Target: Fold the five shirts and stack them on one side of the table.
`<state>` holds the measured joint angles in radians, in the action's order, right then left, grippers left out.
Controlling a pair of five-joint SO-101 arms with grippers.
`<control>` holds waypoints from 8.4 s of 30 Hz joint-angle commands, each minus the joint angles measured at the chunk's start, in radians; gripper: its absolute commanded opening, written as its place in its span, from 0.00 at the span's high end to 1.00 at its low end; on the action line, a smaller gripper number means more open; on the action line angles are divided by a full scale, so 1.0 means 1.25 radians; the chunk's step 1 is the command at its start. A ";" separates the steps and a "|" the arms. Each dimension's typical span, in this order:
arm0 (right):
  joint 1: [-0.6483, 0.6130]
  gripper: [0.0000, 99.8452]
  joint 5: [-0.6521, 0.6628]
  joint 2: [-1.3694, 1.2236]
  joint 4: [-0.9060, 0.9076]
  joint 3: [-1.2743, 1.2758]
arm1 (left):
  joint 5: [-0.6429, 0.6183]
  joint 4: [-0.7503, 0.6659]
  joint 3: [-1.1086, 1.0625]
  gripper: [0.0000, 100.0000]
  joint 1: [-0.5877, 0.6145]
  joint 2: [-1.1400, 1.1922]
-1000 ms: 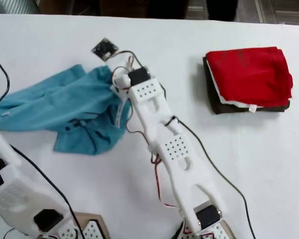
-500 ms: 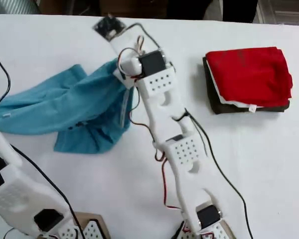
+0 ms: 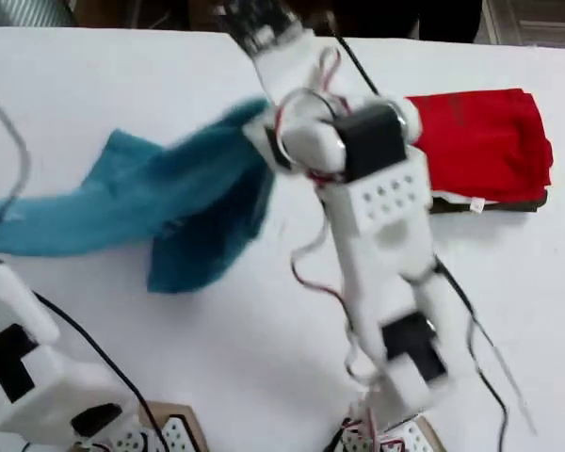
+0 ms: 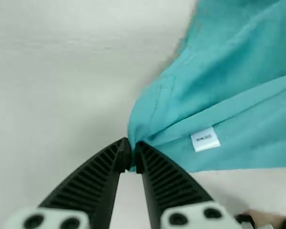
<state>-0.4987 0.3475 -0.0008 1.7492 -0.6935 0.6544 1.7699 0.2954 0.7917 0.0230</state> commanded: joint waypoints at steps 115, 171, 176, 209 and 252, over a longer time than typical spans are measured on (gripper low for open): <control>0.212 0.98 0.031 0.047 -0.253 0.655 | 0.043 -0.301 -0.617 0.97 -0.182 -0.239; 0.277 0.98 0.101 0.787 -0.104 -0.052 | -0.290 0.004 0.044 0.97 -0.209 -0.868; 0.278 0.98 0.106 0.818 -0.109 -0.052 | -0.290 0.001 0.058 0.97 -0.209 -0.867; 0.278 0.98 0.203 0.785 -0.252 -0.160 | -0.320 -0.010 0.150 0.97 -0.207 -0.826; 0.136 0.98 0.158 0.565 -0.466 0.166 | -0.401 -0.335 -0.154 0.97 -0.223 -0.721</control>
<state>-0.3191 0.5531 0.8063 1.2566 -0.5677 0.1695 1.4691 0.1158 0.5432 -0.9866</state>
